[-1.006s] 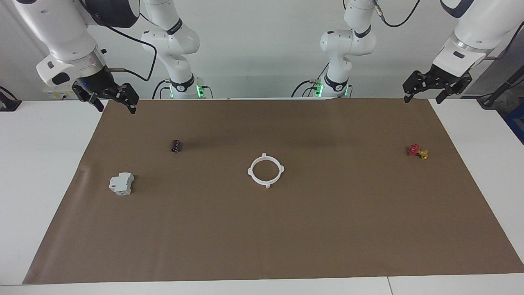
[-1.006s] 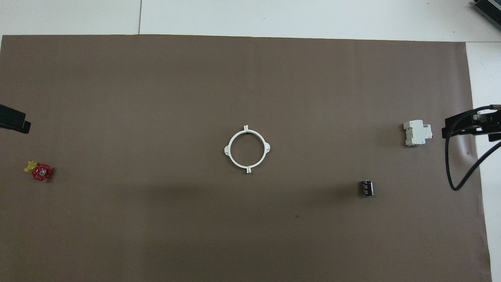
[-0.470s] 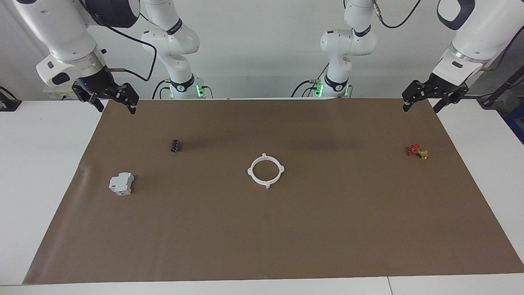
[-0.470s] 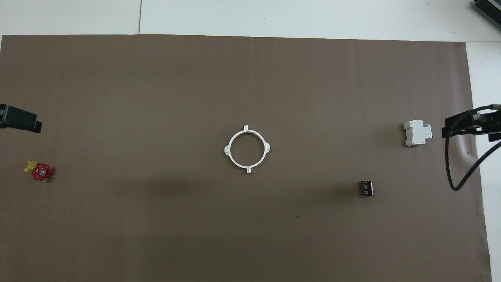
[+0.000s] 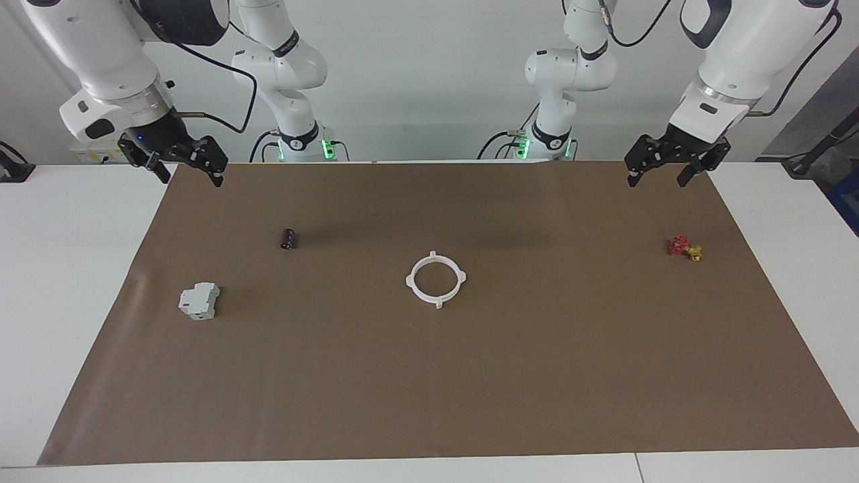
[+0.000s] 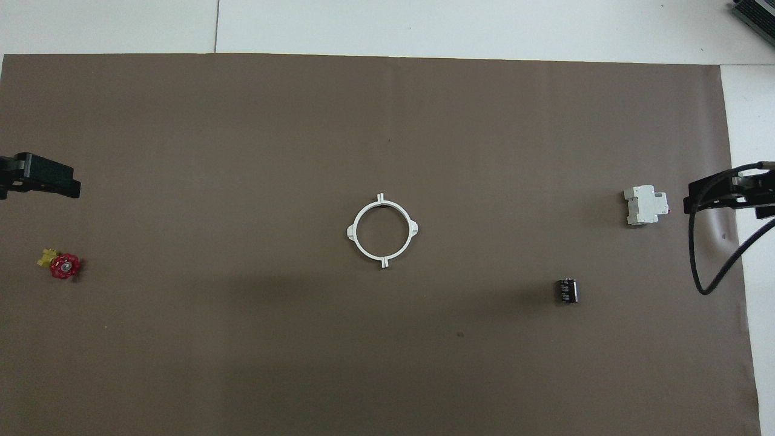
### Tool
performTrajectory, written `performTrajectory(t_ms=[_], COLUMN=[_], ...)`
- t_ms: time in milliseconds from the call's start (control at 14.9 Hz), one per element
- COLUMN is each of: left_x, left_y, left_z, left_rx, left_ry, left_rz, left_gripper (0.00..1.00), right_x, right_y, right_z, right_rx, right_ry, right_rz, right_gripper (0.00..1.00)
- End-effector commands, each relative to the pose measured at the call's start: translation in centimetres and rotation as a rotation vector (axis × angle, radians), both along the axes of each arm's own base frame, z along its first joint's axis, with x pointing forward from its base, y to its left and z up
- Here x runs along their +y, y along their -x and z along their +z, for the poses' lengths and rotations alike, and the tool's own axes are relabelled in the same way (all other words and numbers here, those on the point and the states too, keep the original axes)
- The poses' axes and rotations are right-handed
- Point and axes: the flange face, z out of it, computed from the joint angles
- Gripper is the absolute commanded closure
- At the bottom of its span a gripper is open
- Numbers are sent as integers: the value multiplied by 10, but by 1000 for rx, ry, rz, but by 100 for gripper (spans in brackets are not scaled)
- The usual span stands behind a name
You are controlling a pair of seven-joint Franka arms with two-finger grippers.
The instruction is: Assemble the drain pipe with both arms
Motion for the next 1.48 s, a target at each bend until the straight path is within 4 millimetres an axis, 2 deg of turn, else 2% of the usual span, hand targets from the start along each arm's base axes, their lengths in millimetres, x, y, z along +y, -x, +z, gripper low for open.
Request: performTrajectory(t_ms=[0,335,537,671,939,1208,1409], left_x=[20,18,15,22,21,12,12], left_y=[-1,-4,-4,-5,-6,-6,-6], left_z=[2,-3,-1,6,6,5,4], left_rx=[-8,0,-3,-17,-20,-20,-17], left_ry=[-3,-4,-3,-3,0,-1,-3], left_rz=[30,26,18,32,30,15,16], left_gripper=[0,0,0,0,0,0,0], right_x=[0,0,0,0,0,0,0], right_y=[3,3,3,3,3,3,3], right_z=[-1,-1,0,-1,0,0,0], right_rx=[-9,-9,-11,-9,-11,-11,-12], right_ry=[-18,-18,-18,-18,-18,-18,-17], right_rz=[24,24,24,24,24,24,24], right_gripper=[0,0,0,0,0,0,0])
